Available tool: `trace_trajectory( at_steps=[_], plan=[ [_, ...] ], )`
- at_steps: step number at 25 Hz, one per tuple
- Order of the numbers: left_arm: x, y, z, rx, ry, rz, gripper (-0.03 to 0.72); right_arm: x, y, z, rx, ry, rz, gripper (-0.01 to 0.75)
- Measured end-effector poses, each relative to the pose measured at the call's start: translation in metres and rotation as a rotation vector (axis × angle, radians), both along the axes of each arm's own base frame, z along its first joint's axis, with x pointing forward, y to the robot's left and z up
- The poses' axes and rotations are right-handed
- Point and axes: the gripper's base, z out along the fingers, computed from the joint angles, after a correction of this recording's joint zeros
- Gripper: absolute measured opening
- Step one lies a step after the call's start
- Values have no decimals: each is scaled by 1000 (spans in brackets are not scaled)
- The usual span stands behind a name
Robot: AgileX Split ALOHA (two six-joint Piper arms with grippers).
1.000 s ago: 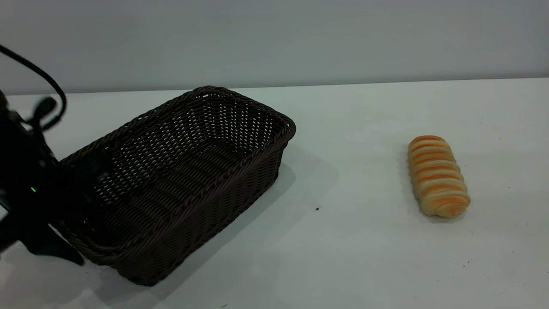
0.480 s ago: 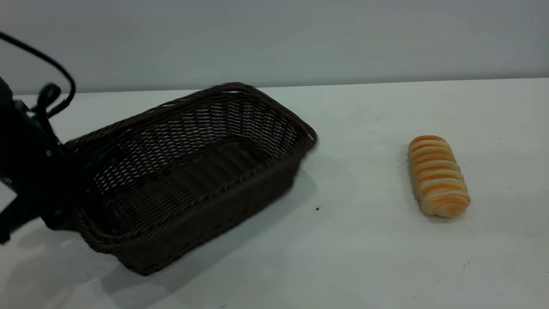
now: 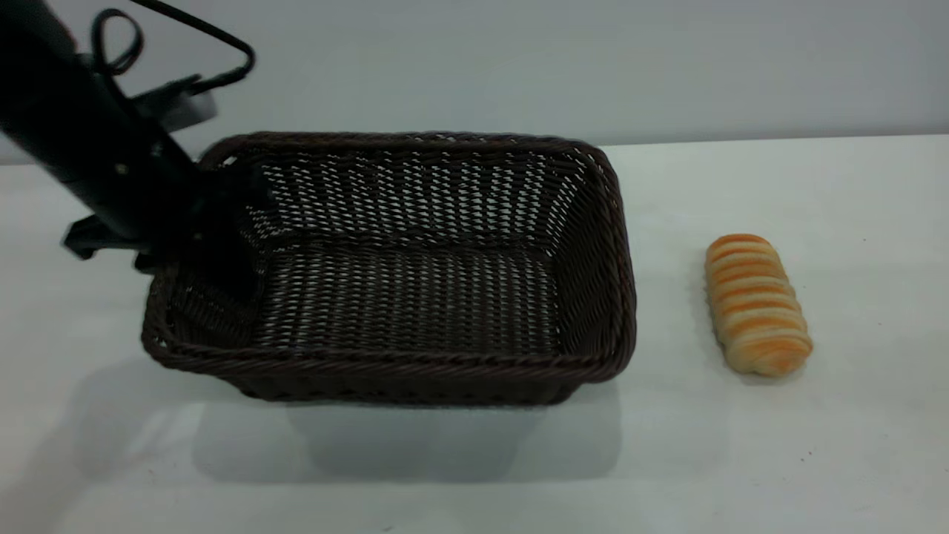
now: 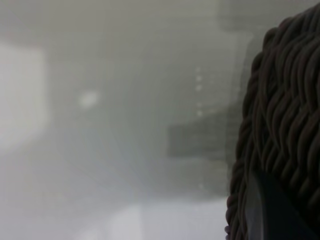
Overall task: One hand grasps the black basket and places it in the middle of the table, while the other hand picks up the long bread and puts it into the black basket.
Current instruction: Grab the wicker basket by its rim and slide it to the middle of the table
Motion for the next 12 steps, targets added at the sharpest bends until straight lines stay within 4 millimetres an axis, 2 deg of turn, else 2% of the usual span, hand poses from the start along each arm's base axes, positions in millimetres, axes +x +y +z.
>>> trace_trajectory(
  at_steps=[3, 6, 12],
  plan=[
    [10, -2, -20, -3, 44, 7, 142, -1, 0, -1, 1, 12, 5, 587],
    [11, -3, -34, -11, 87, 37, 141, -2, 1, -1, 1, 20, 9, 587],
    [12, -3, -39, -17, 101, 51, 141, -2, 1, -2, 2, 26, 12, 587]
  ],
)
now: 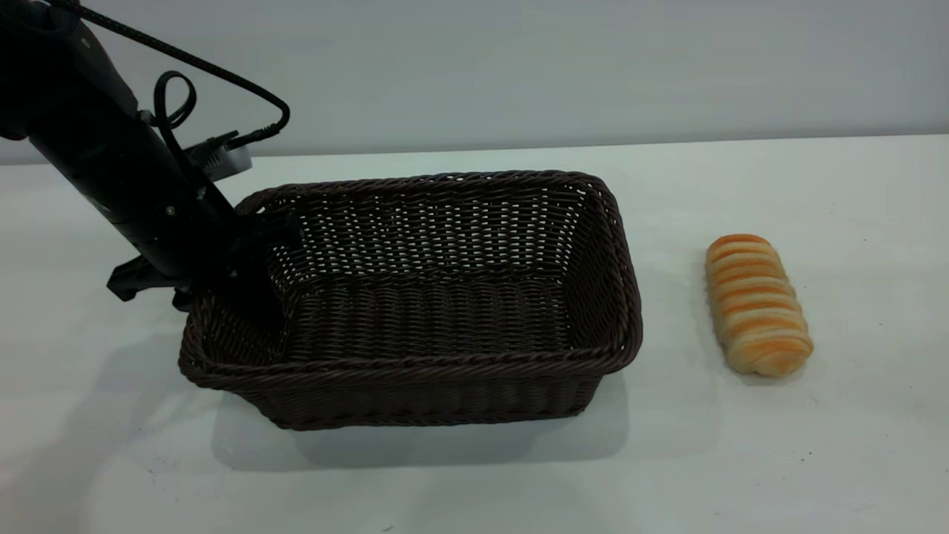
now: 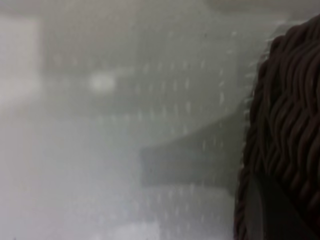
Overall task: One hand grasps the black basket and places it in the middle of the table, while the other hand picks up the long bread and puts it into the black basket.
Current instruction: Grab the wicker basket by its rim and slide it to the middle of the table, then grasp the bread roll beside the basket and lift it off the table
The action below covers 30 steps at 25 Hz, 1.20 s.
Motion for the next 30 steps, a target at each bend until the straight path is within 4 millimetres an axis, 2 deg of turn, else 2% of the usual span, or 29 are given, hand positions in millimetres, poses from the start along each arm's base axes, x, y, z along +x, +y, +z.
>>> trace_trajectory(
  at_steps=[2, 4, 6, 9, 12, 16, 22, 27, 30],
  plan=[
    [0, 0, 0, -1, 4, 1, 144, 0, 0, 0, -1, 0, 0, 587],
    [0, 0, 0, 1, 2, -5, 179, 0, 0, 0, -1, 0, 0, 587],
    [-1, 1, 1, 10, -2, -35, 279, 0, 0, 0, -1, 0, 0, 587],
    [-1, 2, 16, 29, -25, -84, 430, 0, 0, 0, -1, 1, 0, 587],
    [-2, 4, 37, 53, -60, -133, 514, 0, 0, 0, -1, 0, 0, 587],
    [-9, 6, 72, 71, -82, -199, 534, 0, 0, 0, -1, 0, 0, 587],
    [-29, 7, 146, 65, -181, -244, 537, 10, 4, 1, 53, -23, 13, 587],
    [-51, 9, 202, 55, -297, -255, 537, 51, 7, -14, 151, 3, 18, 583],
    [-67, 10, 229, 50, -349, -265, 537, 84, 4, -37, 171, 35, -25, 581]
  ],
)
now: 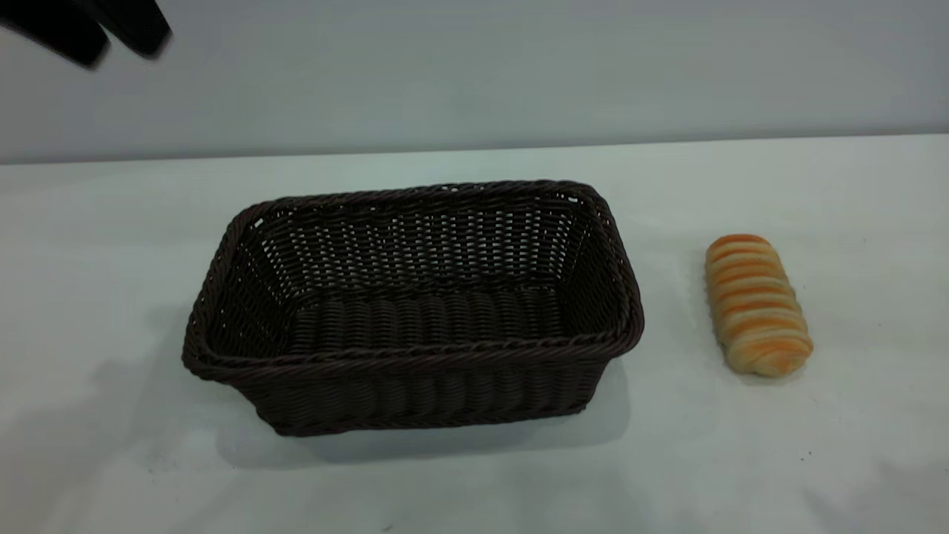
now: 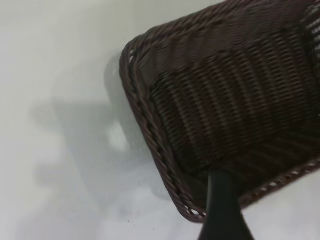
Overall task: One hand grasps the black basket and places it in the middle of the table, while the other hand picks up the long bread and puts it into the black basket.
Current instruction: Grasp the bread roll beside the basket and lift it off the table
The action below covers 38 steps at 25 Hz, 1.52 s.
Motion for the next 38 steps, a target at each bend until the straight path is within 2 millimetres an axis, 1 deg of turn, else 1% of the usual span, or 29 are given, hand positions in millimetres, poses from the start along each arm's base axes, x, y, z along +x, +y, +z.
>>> trace_trajectory(
  at_steps=[3, 7, 10, 14, 16, 21, 23, 28, 29, 32, 33, 35, 36, 38],
  plan=[
    [-17, 2, 23, -6, -41, -13, 538, 28, -4, -23, -6, 24, -37, 581],
    [-36, 4, 46, -13, -97, -23, 538, 69, -7, -52, -3, 77, -42, 579],
    [-47, 5, 58, -13, -133, -30, 538, 97, -10, -75, -33, 119, -33, 572],
    [-55, 6, 68, -16, -168, -33, 538, 126, -14, -101, -79, 167, -47, 570],
    [-57, 7, 69, -16, -171, -34, 538, 138, -8, -114, -129, 179, -25, 570],
    [-59, 6, 68, -13, -149, -42, 538, 159, 20, -144, -243, 196, 28, 570],
    [-59, 6, 67, -13, -143, -44, 538, 164, 26, -154, -249, 211, 20, 570],
    [-61, 6, 67, -12, -125, -48, 538, 178, 25, -176, -262, 241, -24, 570],
    [-61, 6, 66, -12, -122, -49, 538, 179, 24, -183, -267, 254, -27, 570],
    [-62, 6, 66, -11, -110, -53, 538, 181, 24, -194, -268, 277, -31, 554],
    [-62, 6, 66, -11, -108, -54, 538, 181, 25, -196, -263, 283, -31, 531],
    [-62, 6, 66, -11, -103, -56, 538, 182, 26, -196, -254, 285, -27, 443],
    [-63, 6, 65, -10, -100, -57, 538, 182, 26, -196, -248, 285, -21, 371],
    [-63, 6, 65, -10, -95, -59, 538, 182, 28, -192, -237, 279, 0, 190]
  ],
)
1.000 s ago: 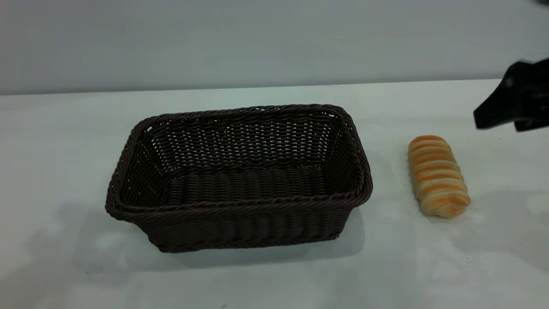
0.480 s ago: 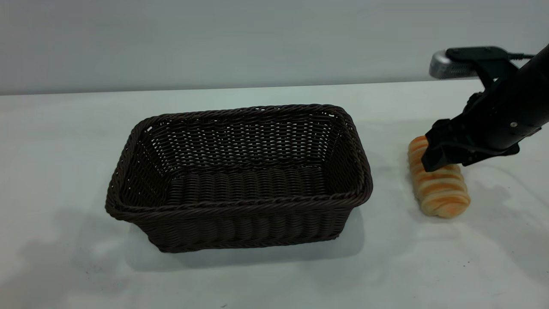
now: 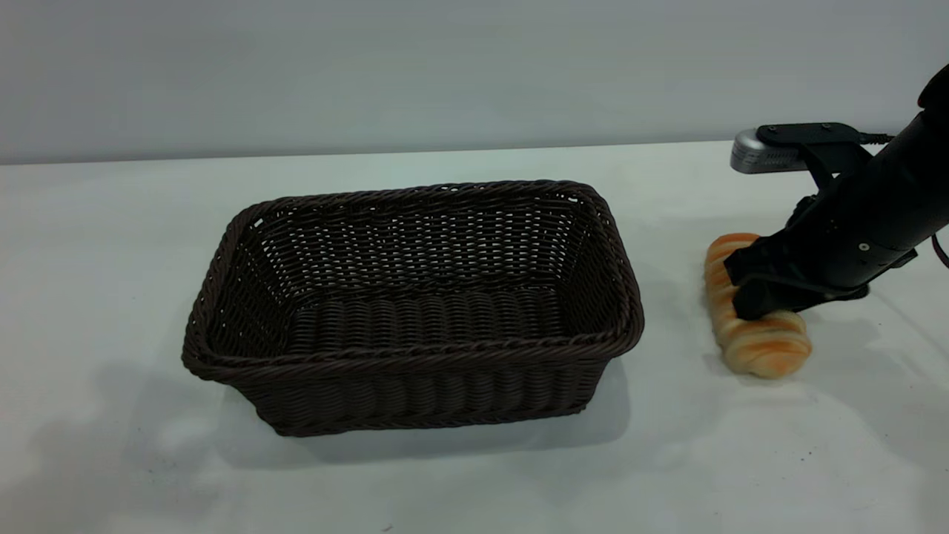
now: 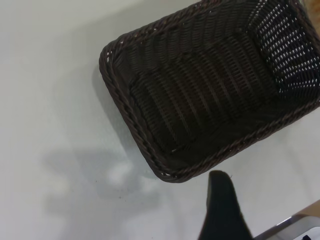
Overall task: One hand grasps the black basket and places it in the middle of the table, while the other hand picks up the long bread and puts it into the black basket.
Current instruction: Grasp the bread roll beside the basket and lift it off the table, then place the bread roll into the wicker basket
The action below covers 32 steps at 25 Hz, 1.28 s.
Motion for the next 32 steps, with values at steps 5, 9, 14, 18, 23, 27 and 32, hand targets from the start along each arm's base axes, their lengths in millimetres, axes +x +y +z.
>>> trace_trajectory(
  at_steps=[5, 9, 14, 18, 23, 27, 32],
  plan=[
    [-1, 0, 0, 1, 9, -3, 538, 3, 5, 41, 42, -89, 50, 57],
    [-1, 0, 0, 1, 10, -4, 538, 4, 10, 85, 102, -182, 70, 54],
    [-1, 0, 0, 1, 11, -4, 538, 4, 44, 116, 205, -217, 180, 54],
    [-1, 0, 0, 1, 11, -4, 538, -12, 105, 123, 223, -225, 338, 54],
    [-1, 0, -1, 2, 13, -5, 538, -29, 153, 117, 205, -229, 446, 108],
    [-2, 0, -1, 3, 21, -8, 538, -30, 156, 100, 202, -181, 444, 292],
    [-3, -1, -1, -8, 32, -11, 538, -33, 158, 97, 237, -127, 421, 481]
  ],
)
